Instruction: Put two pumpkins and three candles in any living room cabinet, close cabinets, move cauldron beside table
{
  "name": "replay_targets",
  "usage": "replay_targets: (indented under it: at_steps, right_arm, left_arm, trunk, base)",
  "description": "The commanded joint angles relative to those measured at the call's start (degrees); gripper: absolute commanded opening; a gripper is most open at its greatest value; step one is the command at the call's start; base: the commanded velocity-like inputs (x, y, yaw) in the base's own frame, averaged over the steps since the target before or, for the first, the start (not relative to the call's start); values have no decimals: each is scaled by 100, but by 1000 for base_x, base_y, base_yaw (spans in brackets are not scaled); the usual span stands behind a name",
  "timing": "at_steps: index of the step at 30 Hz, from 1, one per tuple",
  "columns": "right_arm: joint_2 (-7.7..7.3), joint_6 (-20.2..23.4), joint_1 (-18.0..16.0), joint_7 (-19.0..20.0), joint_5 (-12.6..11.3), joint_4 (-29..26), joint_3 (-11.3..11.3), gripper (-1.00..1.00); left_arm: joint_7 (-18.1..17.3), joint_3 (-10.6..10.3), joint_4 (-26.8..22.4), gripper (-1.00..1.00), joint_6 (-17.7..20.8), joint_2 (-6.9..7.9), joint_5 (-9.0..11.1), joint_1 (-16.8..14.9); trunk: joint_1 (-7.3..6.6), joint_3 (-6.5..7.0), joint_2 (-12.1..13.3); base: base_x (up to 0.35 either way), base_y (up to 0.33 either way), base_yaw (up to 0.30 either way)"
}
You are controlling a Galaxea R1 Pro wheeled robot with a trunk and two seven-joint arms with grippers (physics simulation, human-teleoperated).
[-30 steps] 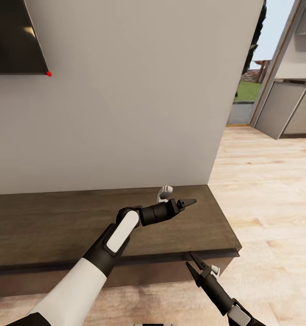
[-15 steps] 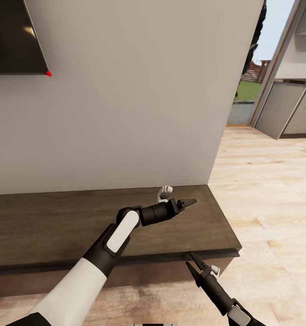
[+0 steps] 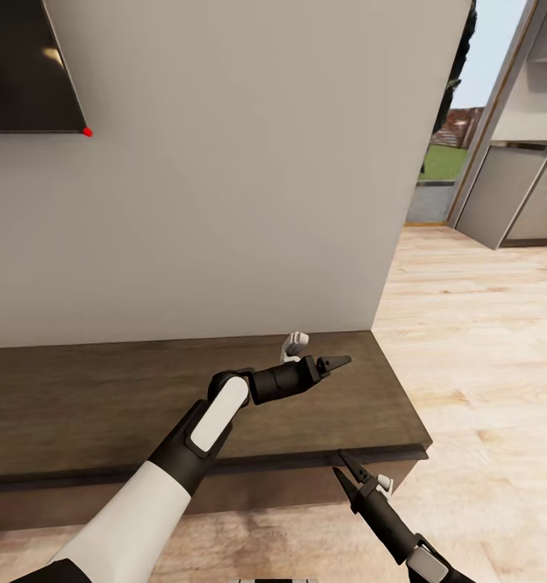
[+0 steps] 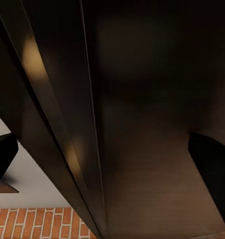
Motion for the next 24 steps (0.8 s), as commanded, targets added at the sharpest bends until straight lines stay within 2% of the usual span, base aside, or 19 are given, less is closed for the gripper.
replay_targets:
  at_steps: [1, 9, 24]
  right_arm:
    - [-2, 50, -115, -116, -50, 7, -30, -100]
    - [1, 50, -113, -116, -45, 8, -27, -100]
    - [1, 50, -113, -176, -45, 8, -30, -100]
  left_arm:
    - [-9, 2, 4, 100, 23, -2, 12, -4]
    - [-9, 2, 4, 100, 23, -2, 11, -4]
    - [-9, 2, 4, 100, 23, -2, 11, -4]
  trunk:
    - [0, -4, -1]
    - [0, -4, -1]
    - [0, -4, -1]
  base:
    - [0, 0, 0]
    - [-72, 0, 0]
    - [-6, 0, 0]
